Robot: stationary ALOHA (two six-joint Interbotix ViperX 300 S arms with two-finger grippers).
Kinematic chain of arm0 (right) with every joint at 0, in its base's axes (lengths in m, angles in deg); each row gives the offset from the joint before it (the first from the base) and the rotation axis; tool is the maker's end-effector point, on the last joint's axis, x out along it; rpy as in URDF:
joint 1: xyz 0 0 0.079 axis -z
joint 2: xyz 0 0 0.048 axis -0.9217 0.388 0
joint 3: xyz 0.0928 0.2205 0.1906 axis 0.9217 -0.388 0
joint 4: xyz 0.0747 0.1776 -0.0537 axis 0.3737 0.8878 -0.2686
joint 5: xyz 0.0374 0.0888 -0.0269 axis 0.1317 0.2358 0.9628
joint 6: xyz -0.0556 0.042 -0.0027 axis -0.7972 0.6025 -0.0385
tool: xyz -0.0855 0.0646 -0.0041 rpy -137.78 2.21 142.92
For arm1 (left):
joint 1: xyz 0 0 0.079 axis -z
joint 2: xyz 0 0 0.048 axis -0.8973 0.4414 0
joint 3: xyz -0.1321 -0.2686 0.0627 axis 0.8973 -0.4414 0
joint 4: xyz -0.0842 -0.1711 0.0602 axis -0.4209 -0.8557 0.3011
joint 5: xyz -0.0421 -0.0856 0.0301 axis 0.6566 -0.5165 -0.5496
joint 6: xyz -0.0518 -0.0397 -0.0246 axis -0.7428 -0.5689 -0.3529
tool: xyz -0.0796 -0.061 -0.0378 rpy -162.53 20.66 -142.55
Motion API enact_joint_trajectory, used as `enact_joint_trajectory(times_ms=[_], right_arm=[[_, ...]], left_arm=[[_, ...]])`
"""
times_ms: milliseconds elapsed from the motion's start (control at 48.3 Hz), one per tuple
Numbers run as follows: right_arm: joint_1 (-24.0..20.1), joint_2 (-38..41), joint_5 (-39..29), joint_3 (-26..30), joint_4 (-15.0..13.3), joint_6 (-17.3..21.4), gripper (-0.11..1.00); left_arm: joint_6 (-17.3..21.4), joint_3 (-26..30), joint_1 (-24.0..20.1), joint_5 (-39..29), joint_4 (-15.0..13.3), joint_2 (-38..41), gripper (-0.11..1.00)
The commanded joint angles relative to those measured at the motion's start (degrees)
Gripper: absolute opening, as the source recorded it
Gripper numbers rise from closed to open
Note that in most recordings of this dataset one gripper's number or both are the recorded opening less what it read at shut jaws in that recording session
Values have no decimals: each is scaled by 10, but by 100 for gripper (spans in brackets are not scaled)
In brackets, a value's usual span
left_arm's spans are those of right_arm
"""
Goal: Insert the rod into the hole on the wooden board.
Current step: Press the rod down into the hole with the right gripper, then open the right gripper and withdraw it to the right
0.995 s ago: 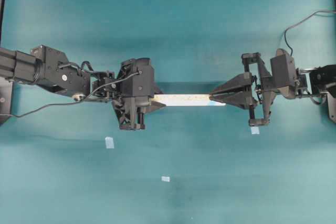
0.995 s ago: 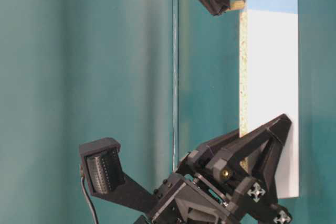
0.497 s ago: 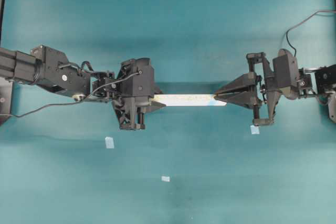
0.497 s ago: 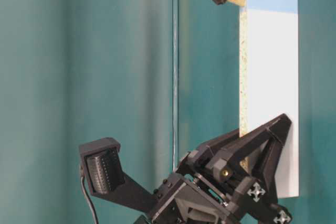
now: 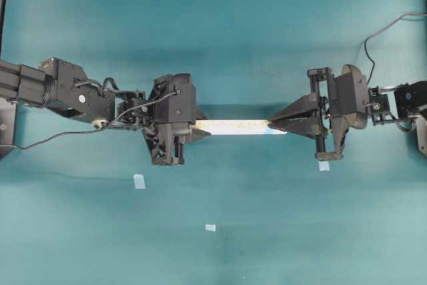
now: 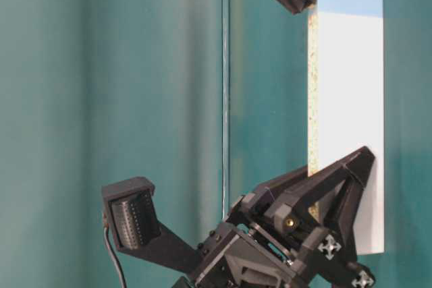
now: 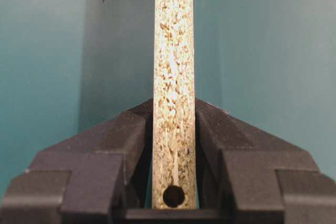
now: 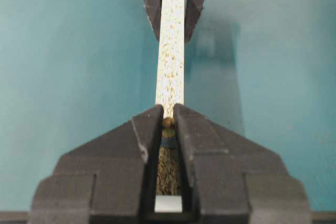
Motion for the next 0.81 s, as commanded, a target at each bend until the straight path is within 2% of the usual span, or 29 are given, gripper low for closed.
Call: enact_joint_trajectory(times_ms=[0, 352, 787], right_arm=[[2, -9, -4, 1, -1, 2, 11], [-3, -25, -121, 15, -2, 5, 11], [-3, -86, -171, -5, -2, 7, 11]], left_arm=[[-1, 4, 1, 2, 0, -11, 32], [-1, 4, 1, 0, 0, -11, 32], [-1, 6, 1, -3, 0, -11, 32]])
